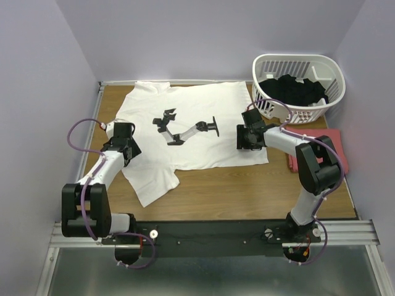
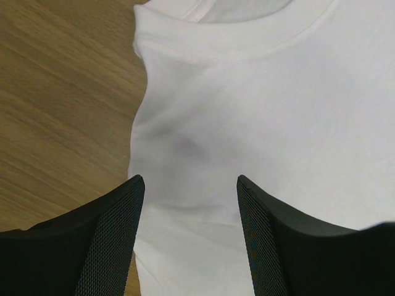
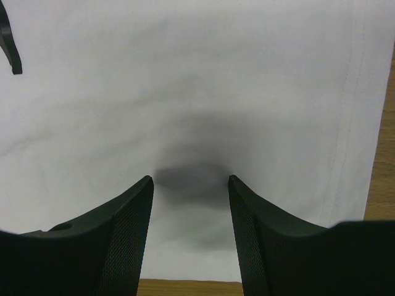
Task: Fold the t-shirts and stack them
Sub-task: Flatten the tshirt out
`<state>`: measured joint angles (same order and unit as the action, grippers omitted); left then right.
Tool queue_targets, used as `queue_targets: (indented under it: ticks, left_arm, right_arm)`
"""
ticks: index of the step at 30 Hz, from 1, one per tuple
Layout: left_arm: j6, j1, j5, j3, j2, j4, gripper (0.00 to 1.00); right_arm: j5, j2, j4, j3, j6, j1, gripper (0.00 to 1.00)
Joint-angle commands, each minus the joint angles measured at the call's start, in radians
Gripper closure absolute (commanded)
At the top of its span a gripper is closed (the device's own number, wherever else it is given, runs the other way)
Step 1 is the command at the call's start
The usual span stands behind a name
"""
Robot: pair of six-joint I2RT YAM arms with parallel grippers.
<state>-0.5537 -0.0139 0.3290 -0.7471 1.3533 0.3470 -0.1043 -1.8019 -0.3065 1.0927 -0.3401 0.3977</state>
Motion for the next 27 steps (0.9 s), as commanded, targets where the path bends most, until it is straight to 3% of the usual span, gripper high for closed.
queue_targets:
  ticks: [1, 6, 10, 27]
  left_arm:
    - [-0.069, 0.006, 0.033, 0.031, -0.046, 0.047, 0.31]
    - [-0.117, 0.006, -0.011, 0.09, -0.06, 0.067, 0.37]
    - [-0.205, 0.002, -0.039, 0.109, -0.072, 0.095, 0.55]
    - [-0.385, -0.044, -0.189, 0.138, -0.074, 0.222, 0.61]
  right_arm:
    - [0.035, 0.033, 0.001, -0.025, -0.02, -0.002, 0.41]
    - [0.037, 0.039, 0.006, -0.037, -0.022, -0.003, 0.41]
    - [0.049, 0.05, 0.017, -0.04, -0.02, -0.003, 0.41]
    - [0.044, 0.076, 0.04, -0.054, -0.014, -0.003, 0.41]
